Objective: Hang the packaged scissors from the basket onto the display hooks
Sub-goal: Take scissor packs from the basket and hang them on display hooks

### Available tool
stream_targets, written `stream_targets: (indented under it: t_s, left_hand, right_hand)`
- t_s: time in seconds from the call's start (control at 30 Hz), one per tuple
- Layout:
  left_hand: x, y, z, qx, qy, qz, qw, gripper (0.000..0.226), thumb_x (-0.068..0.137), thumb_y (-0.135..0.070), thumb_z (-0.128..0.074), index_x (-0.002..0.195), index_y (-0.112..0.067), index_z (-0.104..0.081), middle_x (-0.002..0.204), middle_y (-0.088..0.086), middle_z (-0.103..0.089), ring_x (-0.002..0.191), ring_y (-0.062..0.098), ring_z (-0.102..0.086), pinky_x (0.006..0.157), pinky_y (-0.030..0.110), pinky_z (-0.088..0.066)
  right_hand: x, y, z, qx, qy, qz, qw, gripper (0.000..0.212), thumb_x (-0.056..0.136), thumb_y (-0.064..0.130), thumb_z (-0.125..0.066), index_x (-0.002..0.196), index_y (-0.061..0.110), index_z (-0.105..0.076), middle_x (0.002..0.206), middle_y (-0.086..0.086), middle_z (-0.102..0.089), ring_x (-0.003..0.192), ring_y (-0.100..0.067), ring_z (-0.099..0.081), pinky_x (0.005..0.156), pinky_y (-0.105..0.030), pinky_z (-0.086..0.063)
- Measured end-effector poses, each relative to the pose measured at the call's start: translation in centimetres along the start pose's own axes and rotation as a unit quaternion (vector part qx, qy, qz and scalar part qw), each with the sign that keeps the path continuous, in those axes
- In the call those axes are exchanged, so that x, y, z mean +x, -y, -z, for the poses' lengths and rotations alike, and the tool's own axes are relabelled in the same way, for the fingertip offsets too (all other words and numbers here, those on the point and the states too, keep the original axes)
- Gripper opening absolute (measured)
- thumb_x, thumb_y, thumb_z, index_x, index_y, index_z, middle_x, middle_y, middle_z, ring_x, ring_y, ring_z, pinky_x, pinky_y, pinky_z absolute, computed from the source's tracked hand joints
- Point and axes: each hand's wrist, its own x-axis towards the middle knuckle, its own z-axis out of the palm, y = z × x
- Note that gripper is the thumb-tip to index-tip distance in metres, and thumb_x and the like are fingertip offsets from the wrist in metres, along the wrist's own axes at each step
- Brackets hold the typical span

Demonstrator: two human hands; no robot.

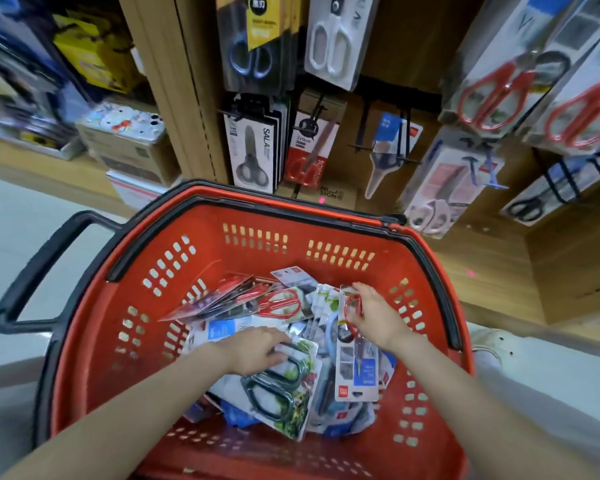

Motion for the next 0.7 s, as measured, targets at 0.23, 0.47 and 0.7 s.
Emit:
stream_targets:
  t_s: [0.23, 0.47, 0.7]
  left_hand:
    - [0.6, 1.0, 0.0, 0.004, -0.027, -0.022, 0.999, 0.04, 0.09, -0.042, -0.059, 0.124, -0.021, -0.052, 0.12, -0.002, -0.05, 0.108, 0.015, -0.046, 0.085, 0.024, -0.03]
    - [0.4, 2.3, 0.5, 0.034, -0.003, -0.057, 0.998, 0.033, 0.084, -0.05, -0.064, 0.102, -0.025, -0.053, 0.102, -0.009, -0.054, 0.101, 0.011, -0.047, 0.083, 0.027, -0.024]
    - [-1.8, 2.7, 1.6, -0.01, -0.04, -0.028, 0.999, 0.029, 0.084, -0.039, -0.068, 0.082, -0.025, -0.042, 0.065, -0.012, -0.047, 0.065, -0.001, -0.043, 0.067, 0.007, -0.027]
  right_hand:
    - [2.5, -1.0, -1.1, -0.04, -0.005, -0.036, 0.999, 0.066, 0.088, 0.016, -0.063, 0.145, 0.009, -0.029, 0.147, -0.008, -0.035, 0.136, -0.023, -0.033, 0.115, -0.033, -0.027]
    - [2.9, 0.9, 0.6, -0.147, -0.037, 0.0, 0.988, 0.047, 0.08, 0.035, -0.072, 0.117, 0.014, -0.053, 0.114, -0.004, -0.052, 0.107, -0.024, -0.051, 0.091, -0.033, -0.038]
    - [0.1, 2.9, 4.6, -0.149, -0.084, 0.033, 0.985, 0.042, 0.083, 0.043, -0.067, 0.112, 0.016, -0.052, 0.096, -0.006, -0.068, 0.093, -0.029, -0.063, 0.065, -0.031, -0.038]
